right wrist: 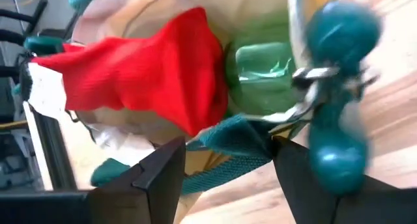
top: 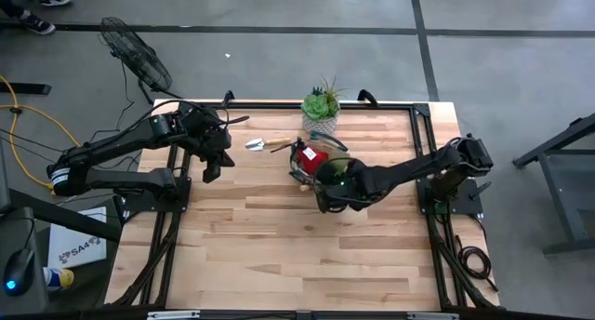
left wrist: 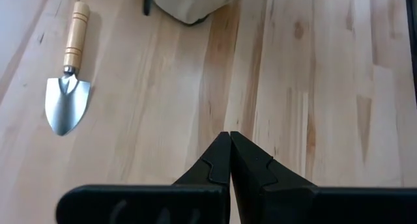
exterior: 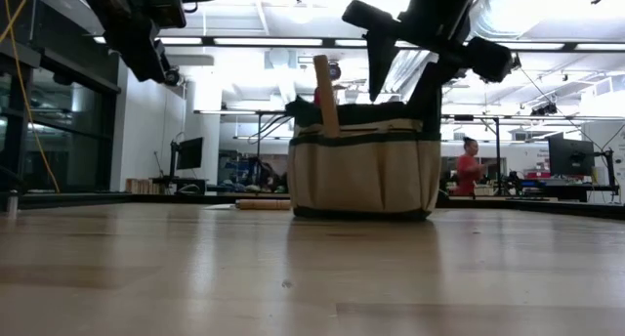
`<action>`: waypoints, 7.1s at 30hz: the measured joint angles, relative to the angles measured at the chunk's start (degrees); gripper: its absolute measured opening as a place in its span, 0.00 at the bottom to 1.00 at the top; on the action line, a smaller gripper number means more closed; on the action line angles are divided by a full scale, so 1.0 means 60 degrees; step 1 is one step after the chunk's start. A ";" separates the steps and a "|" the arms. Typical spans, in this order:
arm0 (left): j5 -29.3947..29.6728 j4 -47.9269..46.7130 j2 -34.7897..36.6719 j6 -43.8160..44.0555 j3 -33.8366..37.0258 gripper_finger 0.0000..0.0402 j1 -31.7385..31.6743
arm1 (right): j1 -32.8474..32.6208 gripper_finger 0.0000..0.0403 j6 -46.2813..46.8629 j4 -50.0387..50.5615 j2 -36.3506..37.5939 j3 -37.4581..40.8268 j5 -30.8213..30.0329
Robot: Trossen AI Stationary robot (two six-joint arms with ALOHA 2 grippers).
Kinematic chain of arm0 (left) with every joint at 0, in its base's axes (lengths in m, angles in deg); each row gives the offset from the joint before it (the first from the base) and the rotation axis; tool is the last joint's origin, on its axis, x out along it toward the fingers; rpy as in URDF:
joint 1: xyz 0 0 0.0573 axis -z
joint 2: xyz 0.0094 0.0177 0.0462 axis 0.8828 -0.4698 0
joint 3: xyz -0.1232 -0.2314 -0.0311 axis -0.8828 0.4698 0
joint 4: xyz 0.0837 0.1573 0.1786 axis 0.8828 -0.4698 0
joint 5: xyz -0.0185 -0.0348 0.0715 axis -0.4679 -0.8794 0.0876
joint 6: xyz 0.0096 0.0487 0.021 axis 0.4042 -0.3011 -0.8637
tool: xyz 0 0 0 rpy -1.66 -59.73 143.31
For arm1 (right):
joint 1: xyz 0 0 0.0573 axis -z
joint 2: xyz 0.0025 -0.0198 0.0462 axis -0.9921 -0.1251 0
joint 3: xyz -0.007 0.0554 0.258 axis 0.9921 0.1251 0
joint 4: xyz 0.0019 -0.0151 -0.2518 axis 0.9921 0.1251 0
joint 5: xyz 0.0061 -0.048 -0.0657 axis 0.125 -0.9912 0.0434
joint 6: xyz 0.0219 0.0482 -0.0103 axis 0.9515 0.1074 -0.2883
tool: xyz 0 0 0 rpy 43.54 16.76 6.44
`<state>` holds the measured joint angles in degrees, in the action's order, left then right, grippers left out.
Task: Pick & Place Garden tools in Gardening bag
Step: Adjust the brown gardening bag, then put the left brown trowel into the brown gardening bag
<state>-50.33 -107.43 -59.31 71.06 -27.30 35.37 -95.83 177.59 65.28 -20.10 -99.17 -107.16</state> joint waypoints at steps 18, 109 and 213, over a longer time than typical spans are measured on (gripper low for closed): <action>-0.0018 -0.0140 0.0000 -0.0073 0.0000 0.00 -0.0003 | 0.0861 0.54 -0.0037 -0.0774 0.0028 0.0000 -0.0786; -0.1002 0.0825 -0.0007 0.1086 0.0000 0.00 -0.0004 | 0.5399 0.01 -2.0939 0.3277 0.1423 0.0907 0.5191; 0.1852 0.2436 -0.9300 -0.2515 -0.5113 0.45 -0.1305 | 0.5508 0.59 -1.8298 0.3053 0.7882 0.0951 0.3686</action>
<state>-39.22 -92.82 -115.11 55.97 -57.98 27.54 -62.78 67.81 83.60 27.19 -93.47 -85.04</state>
